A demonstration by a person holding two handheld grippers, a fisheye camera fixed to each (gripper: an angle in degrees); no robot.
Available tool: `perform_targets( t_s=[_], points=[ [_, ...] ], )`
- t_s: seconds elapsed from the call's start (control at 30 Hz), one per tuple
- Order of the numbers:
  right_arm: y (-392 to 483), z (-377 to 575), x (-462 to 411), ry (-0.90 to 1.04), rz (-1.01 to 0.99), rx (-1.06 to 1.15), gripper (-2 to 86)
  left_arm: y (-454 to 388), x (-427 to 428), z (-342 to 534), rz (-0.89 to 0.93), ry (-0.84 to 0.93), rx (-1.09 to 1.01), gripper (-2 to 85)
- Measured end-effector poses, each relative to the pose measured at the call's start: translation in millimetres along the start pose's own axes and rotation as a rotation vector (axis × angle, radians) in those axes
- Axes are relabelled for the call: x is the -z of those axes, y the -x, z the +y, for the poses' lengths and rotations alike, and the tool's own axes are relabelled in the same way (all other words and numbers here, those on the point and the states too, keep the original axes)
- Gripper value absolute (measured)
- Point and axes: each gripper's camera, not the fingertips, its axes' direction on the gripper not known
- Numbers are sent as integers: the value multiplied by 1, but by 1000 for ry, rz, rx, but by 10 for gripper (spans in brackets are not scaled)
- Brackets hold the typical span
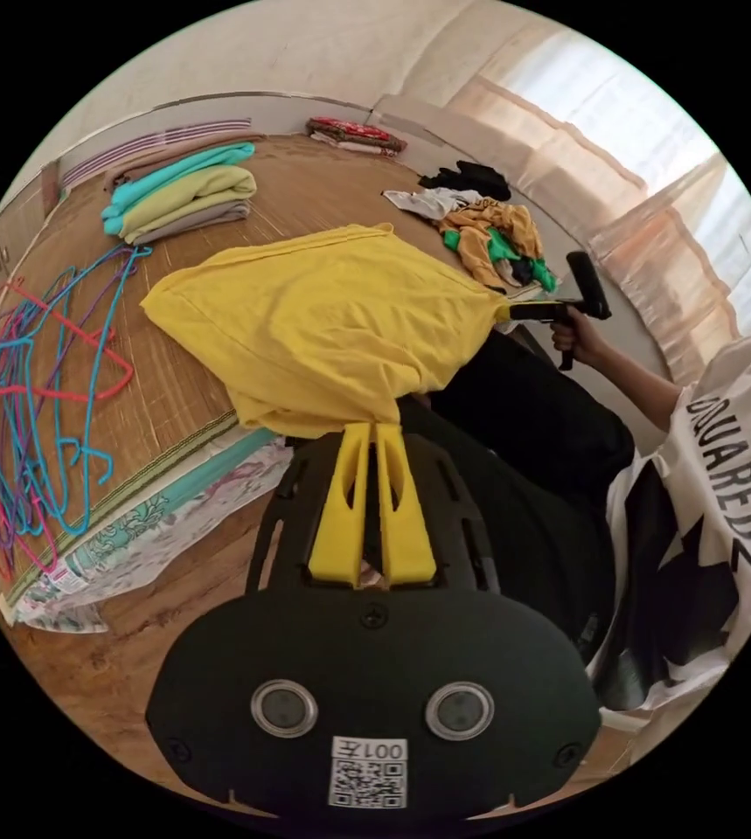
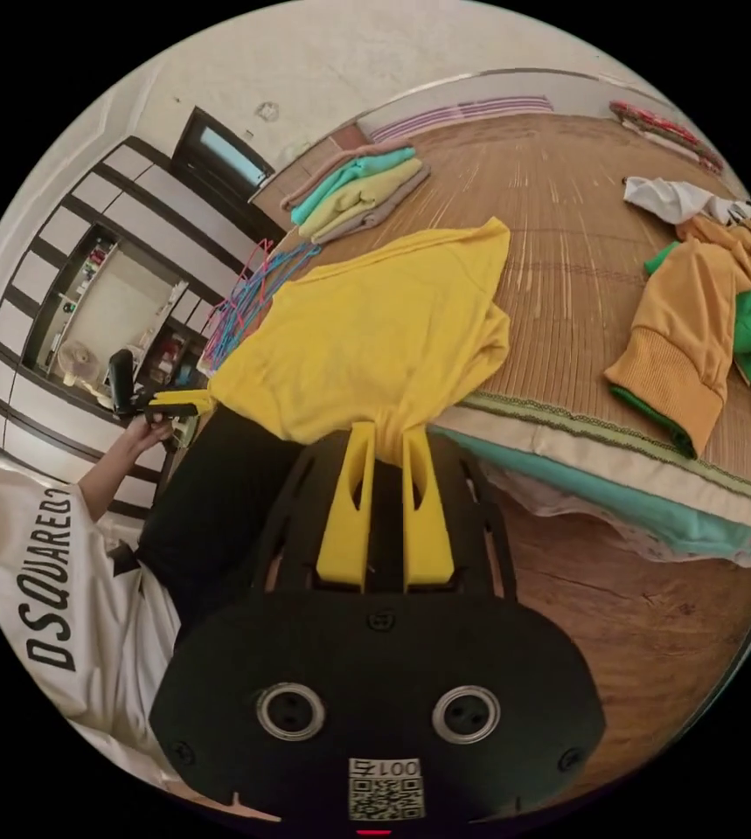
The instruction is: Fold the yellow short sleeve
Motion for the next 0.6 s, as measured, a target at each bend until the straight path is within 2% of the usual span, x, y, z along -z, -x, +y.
perform_targets(
  t_s=[0.17,0.33,0.5,0.6],
  points=[
    [13,-5,42,-14,120,102,26,31,37,27,-26,-105,20,-9],
    [3,7,65,-23,60,77,22,51,40,52,5,-130,41,-10],
    [4,19,66,18,99,73,21,54,24,67,-17,-85,14,-10],
    [10,25,85,-25,72,75,21,56,40,78,3,-200,52,-10]
  ],
)
